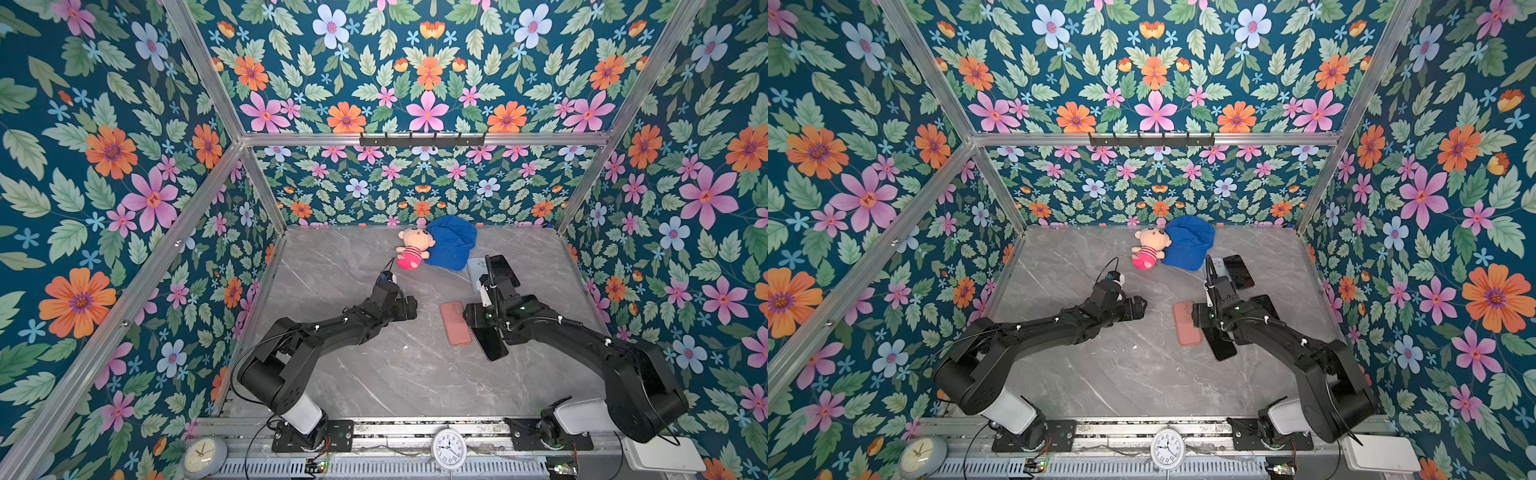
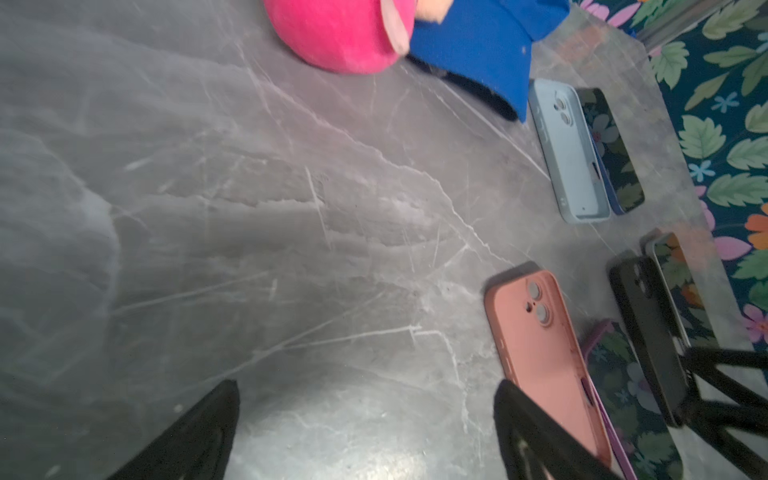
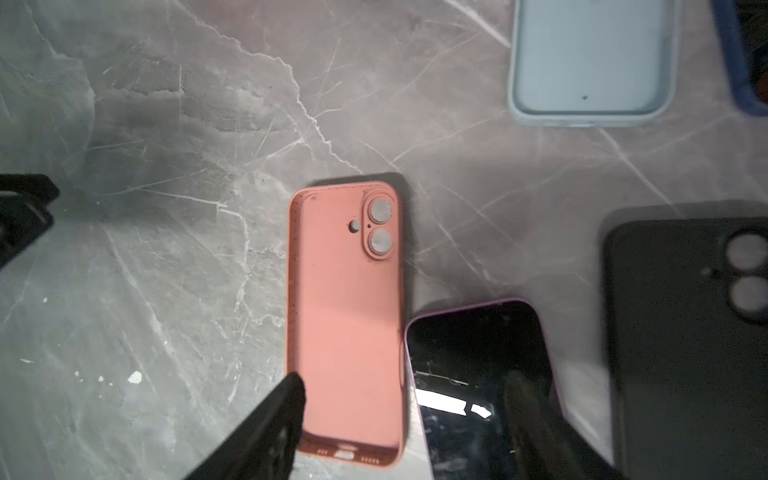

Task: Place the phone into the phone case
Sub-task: 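Move the left gripper toward the pink case while the right gripper reaches the purple-framed phone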

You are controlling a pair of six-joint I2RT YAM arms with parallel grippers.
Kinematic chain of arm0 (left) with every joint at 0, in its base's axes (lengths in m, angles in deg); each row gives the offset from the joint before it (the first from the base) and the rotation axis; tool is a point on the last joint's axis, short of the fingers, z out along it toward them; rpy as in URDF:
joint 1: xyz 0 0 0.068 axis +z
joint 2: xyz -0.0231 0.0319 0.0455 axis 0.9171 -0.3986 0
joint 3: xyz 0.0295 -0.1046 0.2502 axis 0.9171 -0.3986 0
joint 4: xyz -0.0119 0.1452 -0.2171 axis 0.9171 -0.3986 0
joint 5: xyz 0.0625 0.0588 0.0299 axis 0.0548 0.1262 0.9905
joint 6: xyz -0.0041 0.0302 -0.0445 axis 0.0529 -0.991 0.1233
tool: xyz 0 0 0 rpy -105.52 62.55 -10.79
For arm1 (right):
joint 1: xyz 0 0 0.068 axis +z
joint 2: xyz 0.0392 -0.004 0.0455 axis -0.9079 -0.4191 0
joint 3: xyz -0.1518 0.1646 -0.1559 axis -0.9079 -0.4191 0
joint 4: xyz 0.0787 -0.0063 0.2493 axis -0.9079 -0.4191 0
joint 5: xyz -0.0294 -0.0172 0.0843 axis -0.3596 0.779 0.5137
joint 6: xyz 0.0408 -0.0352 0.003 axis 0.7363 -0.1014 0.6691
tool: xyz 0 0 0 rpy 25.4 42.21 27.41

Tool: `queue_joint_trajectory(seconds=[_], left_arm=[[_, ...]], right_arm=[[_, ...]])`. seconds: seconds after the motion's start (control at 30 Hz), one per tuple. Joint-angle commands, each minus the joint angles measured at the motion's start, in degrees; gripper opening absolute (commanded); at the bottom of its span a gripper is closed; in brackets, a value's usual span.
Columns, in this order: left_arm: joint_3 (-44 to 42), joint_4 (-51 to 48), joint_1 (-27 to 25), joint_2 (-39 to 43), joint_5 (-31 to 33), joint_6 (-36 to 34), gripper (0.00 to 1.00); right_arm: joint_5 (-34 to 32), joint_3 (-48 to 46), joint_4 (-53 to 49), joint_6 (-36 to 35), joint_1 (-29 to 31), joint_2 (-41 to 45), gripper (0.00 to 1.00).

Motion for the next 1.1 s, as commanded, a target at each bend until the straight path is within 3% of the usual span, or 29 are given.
queue_joint_trajectory(seconds=[0.0,0.2,0.5,1.07], left_arm=[[0.2,2.0,0.0,-1.3,-5.4,0.8,0.96],[0.7,1.3,0.0,-3.6,-7.1,1.2,0.96],[0.3,1.7,-0.1,-4.7,-9.9,4.3,0.95],[-3.4,3.0,-0.1,-1.8,-10.8,5.8,0.94]], right_arm=[[2.2,2.8,-1.7,0.2,0.1,-3.7,0.6],[3.6,6.3,-2.5,0.1,0.1,-9.6,0.42],[5.1,6.9,-0.9,1.8,0.7,-15.2,0.24],[4.2,6.5,-0.3,6.3,7.3,-14.7,0.11]])
